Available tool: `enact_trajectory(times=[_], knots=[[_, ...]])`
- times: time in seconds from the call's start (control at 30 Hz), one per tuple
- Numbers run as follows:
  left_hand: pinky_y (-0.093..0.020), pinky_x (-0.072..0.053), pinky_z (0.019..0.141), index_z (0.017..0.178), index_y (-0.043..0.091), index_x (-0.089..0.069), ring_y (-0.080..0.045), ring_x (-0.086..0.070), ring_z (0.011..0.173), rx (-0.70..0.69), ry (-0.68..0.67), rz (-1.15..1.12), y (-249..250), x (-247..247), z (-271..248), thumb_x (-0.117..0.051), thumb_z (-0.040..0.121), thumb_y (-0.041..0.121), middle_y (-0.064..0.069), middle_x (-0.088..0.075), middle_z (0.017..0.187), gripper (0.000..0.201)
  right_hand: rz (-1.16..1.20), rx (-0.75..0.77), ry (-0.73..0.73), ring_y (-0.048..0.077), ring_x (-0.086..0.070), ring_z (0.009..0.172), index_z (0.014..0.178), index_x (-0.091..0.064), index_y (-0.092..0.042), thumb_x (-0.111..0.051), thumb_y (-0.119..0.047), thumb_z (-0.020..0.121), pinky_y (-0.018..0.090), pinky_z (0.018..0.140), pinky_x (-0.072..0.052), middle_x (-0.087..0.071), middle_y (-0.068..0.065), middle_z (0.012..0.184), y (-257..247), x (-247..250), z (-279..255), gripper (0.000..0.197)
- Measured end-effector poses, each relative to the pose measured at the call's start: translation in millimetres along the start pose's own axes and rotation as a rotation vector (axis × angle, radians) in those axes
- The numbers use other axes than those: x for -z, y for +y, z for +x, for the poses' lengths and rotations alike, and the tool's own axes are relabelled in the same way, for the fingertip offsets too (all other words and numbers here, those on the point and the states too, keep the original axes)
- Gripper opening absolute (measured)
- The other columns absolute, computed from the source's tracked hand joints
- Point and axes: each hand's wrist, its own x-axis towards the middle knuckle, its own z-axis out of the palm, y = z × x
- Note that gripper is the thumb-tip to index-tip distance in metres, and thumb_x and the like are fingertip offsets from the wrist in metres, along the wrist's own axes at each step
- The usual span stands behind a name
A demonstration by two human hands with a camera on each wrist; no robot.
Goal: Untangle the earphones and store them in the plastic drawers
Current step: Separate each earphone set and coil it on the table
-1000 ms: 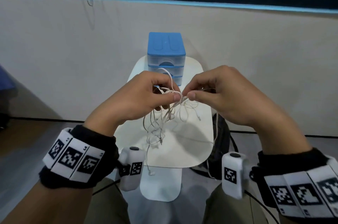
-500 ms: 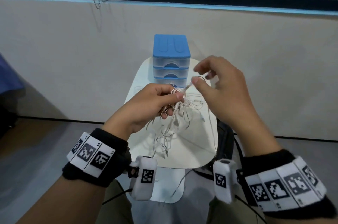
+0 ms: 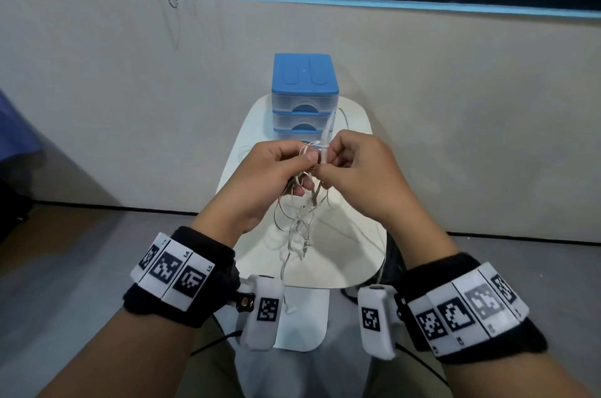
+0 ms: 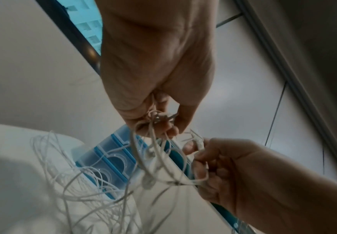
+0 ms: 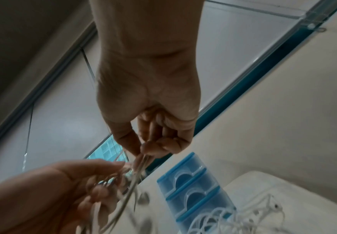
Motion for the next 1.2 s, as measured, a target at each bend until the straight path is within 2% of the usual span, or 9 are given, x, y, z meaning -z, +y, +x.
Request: enact_trajectory(times=[0.13,0.2,0.33,0.5,0.7,0.83,1.0,1.07,1.2], knots=[[-0.027,-0.045,0.057,0.107,0.015,-0.066,-0.013,-0.057,0.058,-0.059,0.178,0.126,2.4,6.1,1.6,-0.068,0.098,0.012,-0.006,-0.066,0.081,0.01,-0.095,-0.037,-0.1,0.015,-0.06,0.052,0.08,-0.065,-0.016,-0.062,-0.015,0.082,0.031,0.049,-0.042,-0.071,0.007,0.064,-5.7,11.2,7.8,0.004],[-0.028,-0.046,0.056,0.12,0.027,-0.052,-0.014,-0.056,0.057,-0.108,0.248,0.138,5.7,7.6,0.6,-0.065,0.099,0.012,-0.007,-0.063,0.087,0.029,-0.137,-0.087,-0.247,0.006,-0.059,0.047,0.099,-0.068,-0.021,-0.055,-0.005,0.088,0.024,0.053,-0.043,-0.07,0.005,0.061,-9.1,18.5,9.4,0.024],[-0.026,-0.048,0.061,0.133,0.051,-0.046,-0.014,-0.053,0.063,-0.249,0.081,0.353,15.3,4.6,-4.9,-0.052,0.098,0.003,0.007,-0.054,0.096,0.06,-0.257,-0.083,-0.438,0.005,-0.066,0.055,0.108,-0.068,-0.025,-0.051,-0.003,0.093,0.024,0.064,-0.044,-0.071,0.002,0.06,-18.9,26.6,7.3,0.032],[-0.021,-0.044,0.058,0.095,0.033,-0.075,-0.006,-0.053,0.056,-0.098,0.068,0.339,-1.8,2.4,0.5,-0.042,0.1,-0.001,0.006,-0.057,0.09,0.048,-0.452,-0.018,-0.452,0.017,-0.069,0.079,0.092,-0.068,-0.024,-0.05,-0.01,0.097,0.046,0.081,-0.056,-0.076,-0.006,0.07,-35.3,47.1,2.5,0.024],[-0.022,-0.05,0.059,0.112,0.037,-0.072,-0.01,-0.055,0.058,0.041,0.084,0.23,-11.5,5.5,-2.3,-0.036,0.09,-0.012,0.002,-0.056,0.109,0.064,-0.045,0.07,-0.338,0.007,-0.064,0.075,0.097,-0.069,-0.011,-0.047,-0.004,0.105,0.019,0.071,-0.045,-0.078,0.007,0.085,-29.0,50.8,-2.2,0.024],[-0.027,-0.052,0.065,0.129,0.057,-0.054,-0.017,-0.057,0.066,-0.027,-0.03,0.068,0.5,11.1,-11.4,-0.041,0.091,-0.015,-0.009,-0.056,0.12,0.083,0.266,0.038,-0.273,0.013,-0.056,0.084,0.097,-0.068,-0.006,-0.052,-0.003,0.098,0.028,0.071,-0.037,-0.077,0.013,0.094,-8.9,43.3,-1.5,0.016],[-0.027,-0.046,0.059,0.113,0.029,-0.068,-0.016,-0.054,0.059,-0.071,-0.083,0.128,7.1,15.7,-15.9,-0.038,0.092,-0.012,-0.014,-0.057,0.097,0.055,0.263,-0.055,-0.408,0.017,-0.061,0.076,0.094,-0.071,-0.008,-0.069,-0.004,0.077,0.025,0.075,-0.044,-0.07,0.007,0.074,0.1,31.6,0.0,0.018],[-0.028,-0.042,0.056,0.102,0.02,-0.068,-0.015,-0.051,0.056,-0.054,-0.079,0.168,7.5,14.8,-16.0,-0.04,0.092,-0.009,-0.013,-0.056,0.089,0.041,0.235,-0.067,-0.446,0.022,-0.053,0.071,0.087,-0.069,-0.01,-0.076,-0.015,0.083,0.033,0.074,-0.038,-0.063,0.005,0.066,-6.9,27.4,-0.3,0.009],[-0.026,-0.037,0.053,0.112,0.01,-0.066,-0.016,-0.046,0.055,0.016,-0.19,0.013,8.8,16.2,-18.3,-0.048,0.08,0.009,-0.011,-0.054,0.084,0.036,0.075,-0.034,-0.347,0.021,-0.041,0.059,0.081,-0.064,-0.003,-0.064,-0.039,0.1,0.036,0.064,-0.032,-0.056,0.002,0.055,-23.0,27.6,-0.2,0.041]])
